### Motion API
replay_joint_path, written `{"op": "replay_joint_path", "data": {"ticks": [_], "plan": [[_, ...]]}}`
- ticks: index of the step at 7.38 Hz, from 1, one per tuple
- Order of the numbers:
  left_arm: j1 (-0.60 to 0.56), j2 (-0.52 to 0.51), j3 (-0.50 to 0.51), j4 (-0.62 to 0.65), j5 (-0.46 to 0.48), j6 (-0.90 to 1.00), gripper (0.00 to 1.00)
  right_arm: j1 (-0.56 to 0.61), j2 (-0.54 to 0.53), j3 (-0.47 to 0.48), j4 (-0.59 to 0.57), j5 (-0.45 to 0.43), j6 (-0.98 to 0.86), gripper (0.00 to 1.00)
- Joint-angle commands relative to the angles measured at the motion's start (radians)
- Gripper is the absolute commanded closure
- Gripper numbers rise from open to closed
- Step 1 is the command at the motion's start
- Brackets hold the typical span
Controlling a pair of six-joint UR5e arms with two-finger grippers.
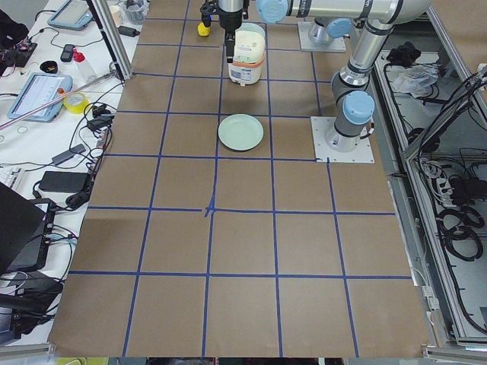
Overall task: Press rice cooker button
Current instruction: 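Move the right gripper over the rice cooker's pale green lid button, then press down on the green lid button with the right gripper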
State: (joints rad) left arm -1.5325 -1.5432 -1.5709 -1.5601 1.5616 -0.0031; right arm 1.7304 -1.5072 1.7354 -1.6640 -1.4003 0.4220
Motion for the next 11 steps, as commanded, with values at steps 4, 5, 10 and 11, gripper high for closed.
{"op": "replay_joint_path", "data": {"ticks": [4,5,10,11], "plan": [[0.000,0.000,0.000,0.000,0.000,0.000,0.00,0.024,0.035,0.026,-0.048,0.035,0.003,1.00],[0.000,0.000,0.000,0.000,0.000,0.000,0.00,0.024,0.038,0.026,-0.046,0.034,0.001,1.00],[0.000,0.000,0.000,0.000,0.000,0.000,0.00,0.024,0.048,0.026,-0.045,0.034,-0.003,1.00],[0.000,0.000,0.000,0.000,0.000,-0.002,0.00,0.024,0.048,0.026,-0.043,0.034,-0.006,1.00]]}}
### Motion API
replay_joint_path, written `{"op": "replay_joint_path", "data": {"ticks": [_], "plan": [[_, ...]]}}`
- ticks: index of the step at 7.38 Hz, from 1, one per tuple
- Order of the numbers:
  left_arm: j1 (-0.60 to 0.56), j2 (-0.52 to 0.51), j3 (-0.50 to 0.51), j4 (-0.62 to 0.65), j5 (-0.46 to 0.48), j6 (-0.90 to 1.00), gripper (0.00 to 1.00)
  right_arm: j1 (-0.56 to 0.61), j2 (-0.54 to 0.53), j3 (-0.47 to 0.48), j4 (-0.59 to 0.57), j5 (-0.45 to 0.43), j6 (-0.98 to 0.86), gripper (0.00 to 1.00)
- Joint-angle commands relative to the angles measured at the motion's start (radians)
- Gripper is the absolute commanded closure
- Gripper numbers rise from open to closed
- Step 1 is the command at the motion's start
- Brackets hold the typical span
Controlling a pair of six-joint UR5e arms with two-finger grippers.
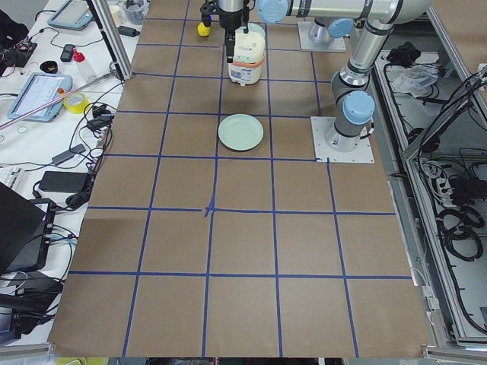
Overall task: Press rice cooker button
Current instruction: 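Press down on the green lid button with the right gripper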
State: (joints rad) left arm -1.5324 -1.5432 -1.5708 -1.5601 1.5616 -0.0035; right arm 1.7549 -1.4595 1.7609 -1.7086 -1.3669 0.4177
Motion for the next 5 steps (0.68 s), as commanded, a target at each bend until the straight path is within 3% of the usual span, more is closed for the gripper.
{"op": "replay_joint_path", "data": {"ticks": [1,5], "plan": [[0.000,0.000,0.000,0.000,0.000,0.000,0.00,0.000,0.001,0.000,0.001,0.000,-0.003,1.00],[0.000,0.000,0.000,0.000,0.000,0.000,0.00,-0.002,0.002,0.015,-0.003,-0.001,-0.007,1.00]]}}
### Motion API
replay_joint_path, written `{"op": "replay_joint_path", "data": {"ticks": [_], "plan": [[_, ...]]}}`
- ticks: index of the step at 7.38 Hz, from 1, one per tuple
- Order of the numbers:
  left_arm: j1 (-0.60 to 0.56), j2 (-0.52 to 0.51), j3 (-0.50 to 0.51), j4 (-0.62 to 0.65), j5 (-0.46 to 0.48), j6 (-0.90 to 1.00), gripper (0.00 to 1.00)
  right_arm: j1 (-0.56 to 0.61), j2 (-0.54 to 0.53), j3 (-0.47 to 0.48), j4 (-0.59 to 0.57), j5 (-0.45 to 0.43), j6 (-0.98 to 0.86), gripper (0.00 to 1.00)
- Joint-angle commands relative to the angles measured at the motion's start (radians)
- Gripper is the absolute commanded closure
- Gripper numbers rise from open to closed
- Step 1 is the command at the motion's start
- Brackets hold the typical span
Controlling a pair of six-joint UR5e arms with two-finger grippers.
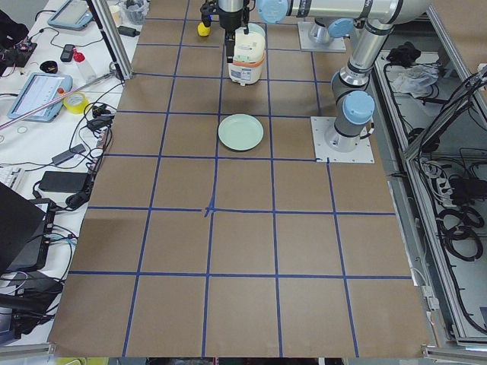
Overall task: Press rice cooker button
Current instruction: 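Press down on the green lid button with the right gripper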
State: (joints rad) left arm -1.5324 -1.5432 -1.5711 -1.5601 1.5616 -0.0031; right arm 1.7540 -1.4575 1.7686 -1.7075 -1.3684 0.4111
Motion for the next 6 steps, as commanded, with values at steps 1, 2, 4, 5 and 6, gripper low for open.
{"op": "replay_joint_path", "data": {"ticks": [1,2,4,5,6], "plan": [[0.000,0.000,0.000,0.000,0.000,0.000,0.00,-0.001,-0.001,-0.004,-0.003,-0.006,0.011,1.00],[0.000,0.000,0.000,0.000,0.000,0.000,0.00,-0.001,-0.006,-0.021,0.005,-0.003,0.024,1.00],[0.000,0.000,0.000,0.000,0.000,0.000,0.00,-0.001,-0.014,-0.107,0.015,-0.020,0.071,0.19],[0.000,0.000,0.000,0.000,0.000,0.000,0.00,-0.013,-0.014,-0.163,0.055,-0.049,0.071,0.00],[0.000,0.000,0.000,0.000,0.000,0.000,0.00,-0.027,-0.009,-0.228,0.118,-0.108,0.046,0.00]]}}
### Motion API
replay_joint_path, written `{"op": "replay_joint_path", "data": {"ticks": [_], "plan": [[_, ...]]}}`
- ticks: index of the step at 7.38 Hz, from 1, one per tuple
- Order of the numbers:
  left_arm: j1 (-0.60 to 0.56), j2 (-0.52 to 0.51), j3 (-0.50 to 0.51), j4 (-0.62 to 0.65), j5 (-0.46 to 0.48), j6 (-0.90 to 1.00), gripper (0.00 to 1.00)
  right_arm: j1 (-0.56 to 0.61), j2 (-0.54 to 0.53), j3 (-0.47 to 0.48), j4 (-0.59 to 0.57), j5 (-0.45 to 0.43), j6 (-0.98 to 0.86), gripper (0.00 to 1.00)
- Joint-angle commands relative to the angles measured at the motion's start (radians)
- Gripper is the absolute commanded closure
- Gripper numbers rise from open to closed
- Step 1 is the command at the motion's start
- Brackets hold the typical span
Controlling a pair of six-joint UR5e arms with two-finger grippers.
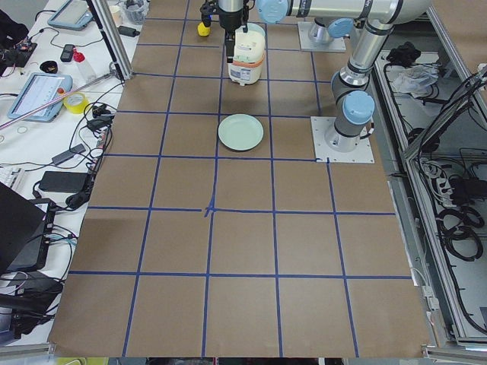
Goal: Press rice cooker button
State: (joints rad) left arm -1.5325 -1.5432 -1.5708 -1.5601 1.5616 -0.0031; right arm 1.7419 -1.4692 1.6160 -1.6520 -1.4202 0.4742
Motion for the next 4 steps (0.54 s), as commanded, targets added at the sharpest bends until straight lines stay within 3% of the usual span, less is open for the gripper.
{"op": "replay_joint_path", "data": {"ticks": [1,4], "plan": [[0.000,0.000,0.000,0.000,0.000,0.000,0.00,-0.045,0.003,-0.105,0.079,-0.072,-0.075,0.00],[0.000,0.000,0.000,0.000,0.000,0.000,0.00,-0.107,-0.011,-0.111,0.107,-0.169,-0.295,0.00]]}}
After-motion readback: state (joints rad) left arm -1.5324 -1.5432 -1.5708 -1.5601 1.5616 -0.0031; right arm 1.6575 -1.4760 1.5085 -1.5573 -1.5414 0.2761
